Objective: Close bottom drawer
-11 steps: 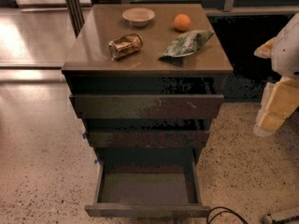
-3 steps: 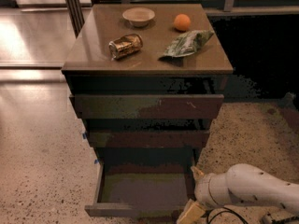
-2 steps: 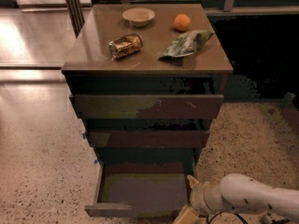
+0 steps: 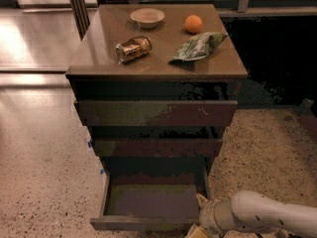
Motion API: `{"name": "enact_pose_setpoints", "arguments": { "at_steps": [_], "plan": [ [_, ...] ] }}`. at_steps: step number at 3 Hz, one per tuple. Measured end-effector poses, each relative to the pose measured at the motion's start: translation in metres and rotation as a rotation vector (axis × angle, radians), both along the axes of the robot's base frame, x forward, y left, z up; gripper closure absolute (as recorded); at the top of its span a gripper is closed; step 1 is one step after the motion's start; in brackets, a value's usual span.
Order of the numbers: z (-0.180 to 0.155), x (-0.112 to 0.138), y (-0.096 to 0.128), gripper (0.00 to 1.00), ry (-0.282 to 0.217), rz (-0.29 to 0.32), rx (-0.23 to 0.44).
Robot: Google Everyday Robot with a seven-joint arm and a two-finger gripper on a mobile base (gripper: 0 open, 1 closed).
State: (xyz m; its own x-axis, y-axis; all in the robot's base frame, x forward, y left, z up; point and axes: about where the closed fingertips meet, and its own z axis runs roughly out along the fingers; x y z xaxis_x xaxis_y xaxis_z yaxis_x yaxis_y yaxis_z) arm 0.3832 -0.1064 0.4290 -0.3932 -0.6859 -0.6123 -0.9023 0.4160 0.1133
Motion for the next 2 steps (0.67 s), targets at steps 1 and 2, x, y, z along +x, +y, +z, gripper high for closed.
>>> {"name": "enact_pose_setpoints", "arguments": {
  "at_steps": [1, 2],
  "plan": [
    [-0.002, -0.001, 0.001, 0.0, -0.001, 0.008, 0.021],
    [-0.018, 0.001, -0.008, 0.0, 0.032, 0.006, 0.064]
  ]
}}
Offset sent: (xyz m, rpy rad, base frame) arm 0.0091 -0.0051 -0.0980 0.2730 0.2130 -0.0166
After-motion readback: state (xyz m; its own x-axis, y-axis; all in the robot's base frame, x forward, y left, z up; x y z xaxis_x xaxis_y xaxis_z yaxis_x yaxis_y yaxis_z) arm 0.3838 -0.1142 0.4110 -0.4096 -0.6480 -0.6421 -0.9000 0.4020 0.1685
